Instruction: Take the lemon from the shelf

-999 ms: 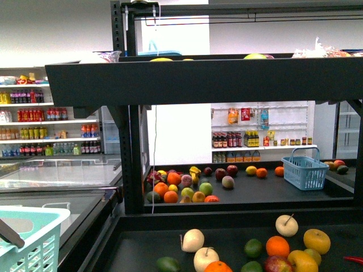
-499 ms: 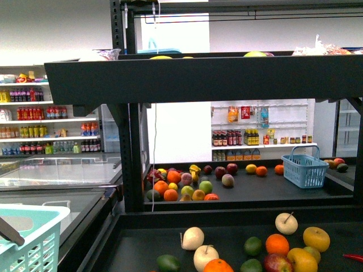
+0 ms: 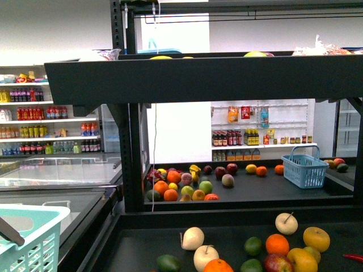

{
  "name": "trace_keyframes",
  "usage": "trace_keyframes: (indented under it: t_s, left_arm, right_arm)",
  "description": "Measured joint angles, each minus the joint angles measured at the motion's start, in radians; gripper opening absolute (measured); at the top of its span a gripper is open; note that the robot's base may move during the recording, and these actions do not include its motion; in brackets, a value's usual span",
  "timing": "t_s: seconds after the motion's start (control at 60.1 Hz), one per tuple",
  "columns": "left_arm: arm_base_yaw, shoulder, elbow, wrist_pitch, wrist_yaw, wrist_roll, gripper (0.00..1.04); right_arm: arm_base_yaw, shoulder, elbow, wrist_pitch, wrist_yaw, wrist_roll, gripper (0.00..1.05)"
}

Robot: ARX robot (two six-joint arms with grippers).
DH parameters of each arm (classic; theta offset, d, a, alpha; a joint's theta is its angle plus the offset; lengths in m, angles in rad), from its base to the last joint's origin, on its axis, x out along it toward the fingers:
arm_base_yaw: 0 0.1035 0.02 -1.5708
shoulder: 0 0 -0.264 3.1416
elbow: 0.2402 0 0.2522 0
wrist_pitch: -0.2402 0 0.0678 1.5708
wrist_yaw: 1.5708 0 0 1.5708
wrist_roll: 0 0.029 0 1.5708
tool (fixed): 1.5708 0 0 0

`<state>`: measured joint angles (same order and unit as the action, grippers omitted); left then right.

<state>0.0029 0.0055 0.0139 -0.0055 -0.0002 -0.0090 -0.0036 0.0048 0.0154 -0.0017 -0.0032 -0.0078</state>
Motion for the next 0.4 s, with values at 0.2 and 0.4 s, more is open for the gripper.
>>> trace_keyframes:
  t_s: [0.2,0.4]
  left_arm:
    - [0.000,0.000,0.000,0.000,0.000,0.000,0.97]
    - [0.000,0.000,0.000,0.000,0.000,0.000,0.97]
  right_arm:
    - [0.000,0.000,0.000,0.000,0.000,0.000,0.97]
    - [0.000,0.000,0.000,0.000,0.000,0.000,0.97]
